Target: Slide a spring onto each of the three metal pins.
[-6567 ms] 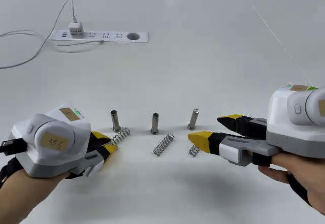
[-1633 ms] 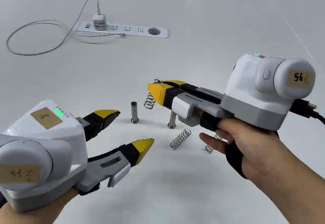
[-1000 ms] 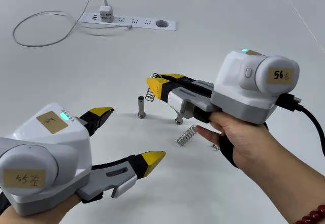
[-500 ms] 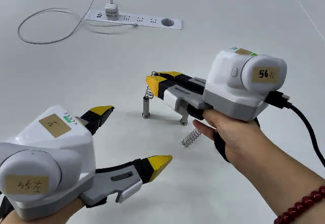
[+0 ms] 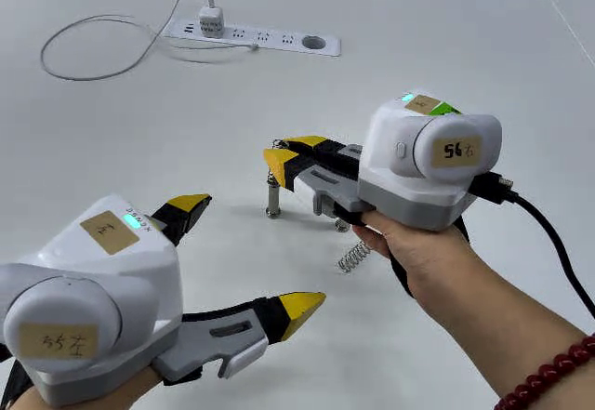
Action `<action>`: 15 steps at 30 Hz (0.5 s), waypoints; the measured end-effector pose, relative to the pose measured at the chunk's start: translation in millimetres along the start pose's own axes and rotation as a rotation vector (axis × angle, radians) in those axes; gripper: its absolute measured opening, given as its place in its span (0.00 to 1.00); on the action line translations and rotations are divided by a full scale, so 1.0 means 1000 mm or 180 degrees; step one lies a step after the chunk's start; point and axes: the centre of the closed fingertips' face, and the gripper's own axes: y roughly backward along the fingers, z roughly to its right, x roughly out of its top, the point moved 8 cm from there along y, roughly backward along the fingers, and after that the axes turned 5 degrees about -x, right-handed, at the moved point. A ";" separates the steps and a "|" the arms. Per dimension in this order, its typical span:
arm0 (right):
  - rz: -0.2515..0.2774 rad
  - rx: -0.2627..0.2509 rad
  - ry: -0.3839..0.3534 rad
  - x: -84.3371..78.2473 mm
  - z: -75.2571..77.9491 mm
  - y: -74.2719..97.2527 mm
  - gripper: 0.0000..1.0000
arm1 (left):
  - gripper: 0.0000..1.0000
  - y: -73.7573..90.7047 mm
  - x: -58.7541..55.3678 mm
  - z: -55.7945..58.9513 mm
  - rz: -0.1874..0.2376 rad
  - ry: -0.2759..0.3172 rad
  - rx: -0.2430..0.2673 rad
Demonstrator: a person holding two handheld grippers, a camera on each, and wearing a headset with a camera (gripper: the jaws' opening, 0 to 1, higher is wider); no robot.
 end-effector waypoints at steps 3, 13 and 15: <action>-0.0059 -0.0013 0.0180 -0.003 -0.002 0.000 0.12 | 0.88 0.000 0.000 0.000 -0.0008 -0.0003 0.0005; -0.0204 -0.0050 0.0369 -0.013 -0.006 -0.004 0.12 | 0.88 0.002 0.001 -0.002 0.0012 -0.0006 0.0049; -0.0244 -0.0048 0.0386 -0.016 -0.006 -0.005 0.12 | 0.88 0.003 0.001 -0.002 0.0009 -0.0001 0.0051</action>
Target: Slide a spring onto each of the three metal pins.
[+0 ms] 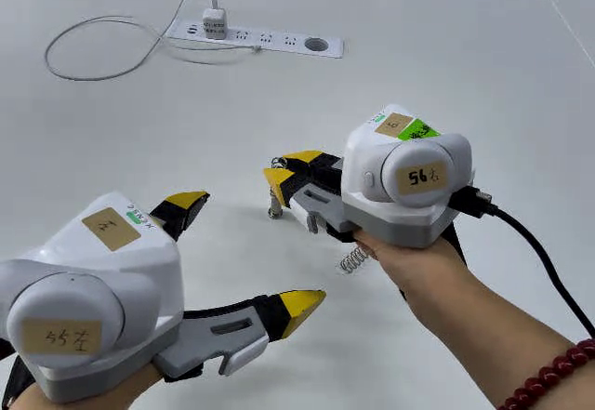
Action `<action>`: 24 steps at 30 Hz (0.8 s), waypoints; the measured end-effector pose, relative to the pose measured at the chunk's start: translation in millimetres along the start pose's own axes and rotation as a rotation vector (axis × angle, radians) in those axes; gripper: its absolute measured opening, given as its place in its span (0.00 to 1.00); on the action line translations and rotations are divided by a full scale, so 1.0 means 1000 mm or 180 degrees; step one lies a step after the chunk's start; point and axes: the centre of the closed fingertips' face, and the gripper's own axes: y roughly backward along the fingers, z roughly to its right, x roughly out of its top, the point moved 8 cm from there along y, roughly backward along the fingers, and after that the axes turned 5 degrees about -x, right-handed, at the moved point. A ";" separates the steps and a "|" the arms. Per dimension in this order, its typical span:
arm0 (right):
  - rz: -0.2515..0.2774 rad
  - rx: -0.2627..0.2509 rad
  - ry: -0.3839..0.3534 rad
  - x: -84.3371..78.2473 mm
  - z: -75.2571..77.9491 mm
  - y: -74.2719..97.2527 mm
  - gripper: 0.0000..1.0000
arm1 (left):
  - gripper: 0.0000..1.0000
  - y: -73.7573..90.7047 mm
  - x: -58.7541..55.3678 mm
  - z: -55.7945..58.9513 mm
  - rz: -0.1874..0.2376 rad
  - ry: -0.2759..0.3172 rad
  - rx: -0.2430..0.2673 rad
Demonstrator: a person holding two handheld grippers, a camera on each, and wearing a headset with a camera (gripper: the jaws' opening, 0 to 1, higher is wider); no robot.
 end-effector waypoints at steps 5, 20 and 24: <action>-0.0092 0.0006 -0.0021 -0.006 0.000 -0.002 0.12 | 0.88 0.001 0.001 0.000 0.0009 0.0006 0.0006; -0.0261 -0.0003 -0.0090 -0.019 -0.003 -0.008 0.12 | 0.88 0.002 0.002 0.000 0.0000 -0.0002 0.0016; -0.0302 0.0000 -0.0103 -0.022 -0.004 -0.009 0.12 | 0.88 0.002 0.002 0.000 0.0004 -0.0002 0.0022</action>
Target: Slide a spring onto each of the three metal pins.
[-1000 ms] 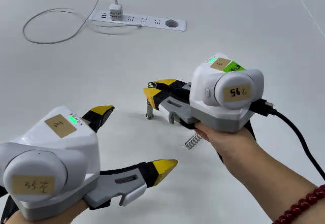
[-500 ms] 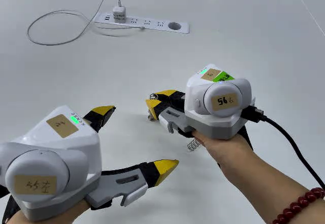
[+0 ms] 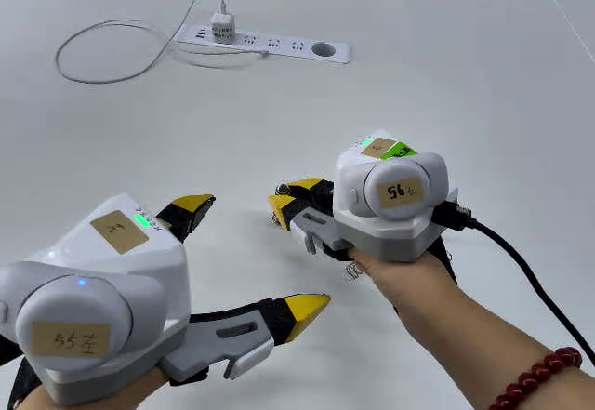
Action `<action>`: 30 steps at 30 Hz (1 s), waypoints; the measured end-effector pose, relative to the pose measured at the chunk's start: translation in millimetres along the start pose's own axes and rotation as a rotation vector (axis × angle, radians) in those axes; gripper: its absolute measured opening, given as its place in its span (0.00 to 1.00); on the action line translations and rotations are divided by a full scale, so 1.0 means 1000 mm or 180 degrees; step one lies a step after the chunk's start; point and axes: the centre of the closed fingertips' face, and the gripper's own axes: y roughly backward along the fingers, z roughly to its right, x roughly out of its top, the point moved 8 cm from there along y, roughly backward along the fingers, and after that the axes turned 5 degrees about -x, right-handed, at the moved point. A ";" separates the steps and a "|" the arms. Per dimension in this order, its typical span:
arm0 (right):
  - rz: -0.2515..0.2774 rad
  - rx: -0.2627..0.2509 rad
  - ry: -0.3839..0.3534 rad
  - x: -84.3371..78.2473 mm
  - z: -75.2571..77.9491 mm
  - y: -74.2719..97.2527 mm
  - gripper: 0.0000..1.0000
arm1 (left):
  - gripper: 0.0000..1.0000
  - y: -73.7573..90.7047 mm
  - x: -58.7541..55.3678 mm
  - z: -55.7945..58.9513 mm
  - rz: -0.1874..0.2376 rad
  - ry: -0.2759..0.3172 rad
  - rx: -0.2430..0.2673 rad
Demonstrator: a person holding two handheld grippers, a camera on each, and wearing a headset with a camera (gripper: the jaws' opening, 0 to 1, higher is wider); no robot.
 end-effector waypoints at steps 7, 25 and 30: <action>-0.0015 -0.0018 -0.0066 -0.001 -0.001 0.000 0.12 | 0.88 0.001 0.000 0.000 -0.0001 -0.0003 0.0007; 0.0136 -0.0023 -0.0423 0.024 -0.001 0.022 0.30 | 0.87 0.001 0.004 0.001 0.0001 -0.0022 0.0027; 0.0117 -0.0070 -0.0440 0.026 0.004 0.030 0.36 | 0.87 0.001 0.005 0.000 0.0012 -0.0035 0.0041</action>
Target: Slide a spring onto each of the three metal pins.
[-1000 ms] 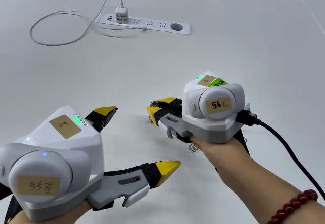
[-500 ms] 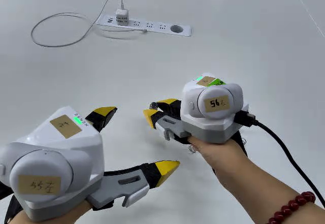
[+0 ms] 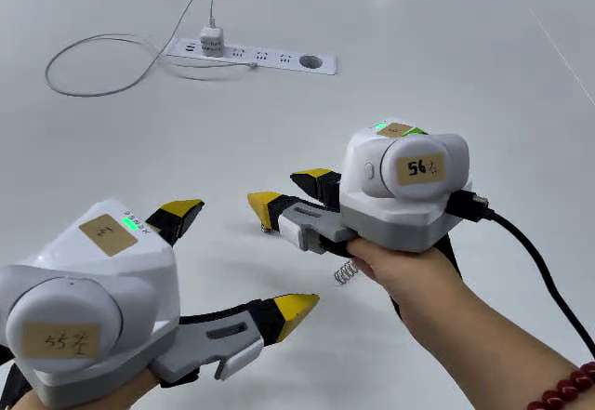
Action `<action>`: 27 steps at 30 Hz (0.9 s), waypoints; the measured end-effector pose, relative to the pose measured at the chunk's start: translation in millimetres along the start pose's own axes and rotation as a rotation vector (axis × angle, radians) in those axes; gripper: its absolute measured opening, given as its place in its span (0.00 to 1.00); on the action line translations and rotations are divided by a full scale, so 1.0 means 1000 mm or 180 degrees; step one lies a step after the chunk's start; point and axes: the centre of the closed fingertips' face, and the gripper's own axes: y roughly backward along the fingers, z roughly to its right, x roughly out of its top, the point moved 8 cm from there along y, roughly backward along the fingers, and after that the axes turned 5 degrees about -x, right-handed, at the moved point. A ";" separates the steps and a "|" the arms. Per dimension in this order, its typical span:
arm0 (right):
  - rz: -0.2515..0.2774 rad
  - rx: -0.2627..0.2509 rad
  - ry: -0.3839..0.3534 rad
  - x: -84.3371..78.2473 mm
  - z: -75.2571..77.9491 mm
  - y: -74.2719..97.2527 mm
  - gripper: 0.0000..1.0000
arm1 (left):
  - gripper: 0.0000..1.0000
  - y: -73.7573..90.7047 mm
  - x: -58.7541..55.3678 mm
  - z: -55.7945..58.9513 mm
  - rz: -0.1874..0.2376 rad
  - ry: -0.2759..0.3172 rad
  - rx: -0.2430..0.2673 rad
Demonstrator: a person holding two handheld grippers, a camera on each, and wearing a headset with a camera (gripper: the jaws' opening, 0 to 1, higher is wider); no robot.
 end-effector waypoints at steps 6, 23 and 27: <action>-0.0015 -0.0036 -0.0010 0.003 0.006 0.010 0.41 | 0.87 0.000 0.003 0.001 0.0055 -0.0011 0.0008; -0.0008 -0.0175 -0.0104 -0.002 0.024 0.047 0.46 | 0.78 -0.010 0.012 0.012 0.0073 -0.0022 -0.0146; -0.0023 -0.0169 -0.0119 -0.006 0.028 0.056 0.46 | 0.76 -0.014 0.014 0.015 0.0039 -0.0049 -0.0171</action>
